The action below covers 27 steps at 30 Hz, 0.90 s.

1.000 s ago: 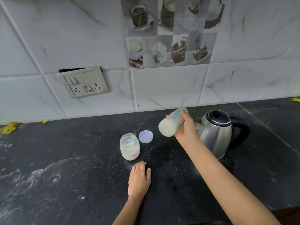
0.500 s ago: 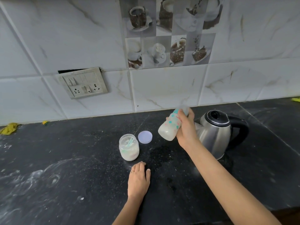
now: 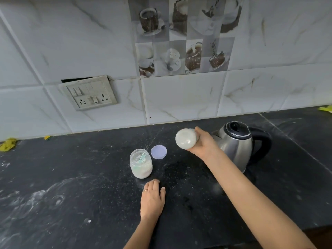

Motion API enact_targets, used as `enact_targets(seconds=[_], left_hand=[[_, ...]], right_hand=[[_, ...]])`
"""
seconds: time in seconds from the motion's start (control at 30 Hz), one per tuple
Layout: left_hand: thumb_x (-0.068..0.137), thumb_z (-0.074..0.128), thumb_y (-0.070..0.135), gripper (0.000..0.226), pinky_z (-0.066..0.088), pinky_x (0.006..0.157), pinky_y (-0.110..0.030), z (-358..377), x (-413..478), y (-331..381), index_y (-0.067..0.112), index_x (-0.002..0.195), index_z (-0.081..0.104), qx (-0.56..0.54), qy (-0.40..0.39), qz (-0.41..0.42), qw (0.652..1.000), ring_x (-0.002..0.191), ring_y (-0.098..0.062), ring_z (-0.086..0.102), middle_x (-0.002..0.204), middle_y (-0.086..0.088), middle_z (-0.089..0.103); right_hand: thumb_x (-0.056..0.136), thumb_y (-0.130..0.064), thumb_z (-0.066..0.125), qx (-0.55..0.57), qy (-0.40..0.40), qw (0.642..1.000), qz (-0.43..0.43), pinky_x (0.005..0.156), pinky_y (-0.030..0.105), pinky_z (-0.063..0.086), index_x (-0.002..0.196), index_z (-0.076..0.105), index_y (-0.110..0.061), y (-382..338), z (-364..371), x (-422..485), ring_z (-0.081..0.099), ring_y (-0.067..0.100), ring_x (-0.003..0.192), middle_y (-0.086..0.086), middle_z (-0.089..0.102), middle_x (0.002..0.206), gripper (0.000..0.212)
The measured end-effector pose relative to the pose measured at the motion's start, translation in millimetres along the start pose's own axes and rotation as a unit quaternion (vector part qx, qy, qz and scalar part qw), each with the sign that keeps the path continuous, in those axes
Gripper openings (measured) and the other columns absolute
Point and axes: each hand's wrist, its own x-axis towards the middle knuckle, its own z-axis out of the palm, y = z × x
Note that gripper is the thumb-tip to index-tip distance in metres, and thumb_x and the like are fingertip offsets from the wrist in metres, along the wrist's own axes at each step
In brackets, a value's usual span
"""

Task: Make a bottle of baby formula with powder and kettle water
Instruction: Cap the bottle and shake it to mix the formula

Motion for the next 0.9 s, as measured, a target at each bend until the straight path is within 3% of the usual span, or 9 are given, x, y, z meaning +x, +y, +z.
enact_targets(seconds=[0.07, 0.17, 0.3, 0.37, 0.47, 0.53, 0.63, 0.73, 0.9], left_hand=[[0.091, 0.057, 0.027, 0.023, 0.048, 0.089, -0.033, 0, 0, 1, 0.012, 0.108, 0.060, 0.001, 0.001, 0.001, 1.000, 0.104, -0.021, 0.056, 0.111, -0.002, 0.063], [0.093, 0.054, 0.028, 0.025, 0.046, 0.092, -0.033, -1, 0, 1, 0.012, 0.110, 0.060, -0.004, -0.002, -0.003, 1.000, 0.107, -0.021, 0.054, 0.114, -0.001, 0.062], [0.093, 0.053, 0.029, 0.026, 0.044, 0.092, -0.032, -1, 0, 0, 0.012, 0.112, 0.058, -0.009, -0.005, -0.006, 1.000, 0.108, -0.020, 0.053, 0.115, 0.000, 0.061], [0.094, 0.052, 0.030, 0.026, 0.044, 0.092, -0.032, -1, 0, 0, 0.013, 0.112, 0.058, -0.012, -0.006, -0.006, 1.000, 0.108, -0.019, 0.052, 0.115, 0.000, 0.060], [0.094, 0.052, 0.030, 0.026, 0.045, 0.091, -0.032, -2, 0, 0, 0.013, 0.112, 0.058, -0.011, -0.005, -0.006, 1.000, 0.108, -0.019, 0.053, 0.115, 0.001, 0.061], [0.094, 0.051, 0.031, 0.026, 0.045, 0.092, -0.031, -2, 0, 0, 0.014, 0.113, 0.058, -0.013, -0.006, -0.006, 1.000, 0.109, -0.019, 0.053, 0.115, 0.001, 0.060], [0.094, 0.051, 0.031, 0.027, 0.045, 0.092, -0.032, -2, 0, -1, 0.014, 0.113, 0.058, -0.011, -0.008, -0.006, 1.000, 0.108, -0.019, 0.053, 0.115, 0.001, 0.060], [0.093, 0.053, 0.030, 0.025, 0.046, 0.090, -0.032, -2, -1, -1, 0.014, 0.110, 0.059, -0.010, -0.004, -0.003, 1.000, 0.105, -0.020, 0.054, 0.112, 0.000, 0.061], [0.092, 0.055, 0.029, 0.024, 0.048, 0.090, -0.032, -2, -1, -2, 0.013, 0.109, 0.060, -0.005, 0.002, 0.004, 1.000, 0.103, -0.020, 0.056, 0.110, 0.000, 0.062]], right_hand=[[0.104, -0.024, 0.042, 0.004, 0.004, 1.000, 0.026, 0.097, 0.056, 0.042, 0.099, 0.048, -0.009, 0, -2, 1, 0.056, 0.036, 0.117, 0.017, 0.055, 0.120, 0.016], [0.103, -0.025, 0.044, -0.009, -0.009, 1.000, 0.018, 0.084, 0.054, 0.045, 0.119, 0.046, -0.012, 1, 0, 0, 0.060, 0.031, 0.092, 0.013, 0.056, 0.104, 0.021], [0.101, -0.019, 0.051, -0.065, 0.000, 0.986, -0.155, 0.080, 0.046, 0.052, 0.132, 0.038, -0.017, 8, 3, 0, 0.060, 0.020, 0.085, 0.007, 0.055, 0.102, 0.033], [0.101, -0.022, 0.050, -0.204, -0.007, 0.929, -0.310, 0.086, 0.036, 0.052, 0.142, 0.027, -0.028, 13, 1, -1, 0.060, 0.017, 0.094, 0.003, 0.052, 0.117, 0.047], [0.098, -0.036, 0.049, -0.405, -0.042, 0.774, -0.484, 0.098, 0.029, 0.044, 0.145, 0.017, -0.036, 16, -10, -1, 0.054, 0.019, 0.114, 0.005, 0.042, 0.140, 0.057], [0.096, -0.037, 0.049, -0.430, -0.064, 0.740, -0.513, 0.099, 0.024, 0.042, 0.144, 0.017, -0.038, 15, -14, 0, 0.052, 0.016, 0.115, 0.002, 0.039, 0.141, 0.057], [0.099, -0.025, 0.051, -0.277, -0.031, 0.858, -0.431, 0.095, 0.033, 0.050, 0.140, 0.026, -0.034, 17, -7, 6, 0.058, 0.020, 0.108, -0.001, 0.050, 0.126, 0.048], [0.101, -0.020, 0.048, 0.002, 0.009, 0.986, -0.168, 0.099, 0.052, 0.047, 0.140, 0.037, -0.017, 10, -1, 18, 0.060, 0.029, 0.104, 0.009, 0.056, 0.115, 0.040], [0.104, -0.027, 0.043, 0.079, 0.010, 0.996, 0.030, 0.079, 0.059, 0.047, 0.137, 0.037, -0.013, 14, -7, 24, 0.051, 0.040, 0.123, 0.019, 0.047, 0.138, 0.036]])
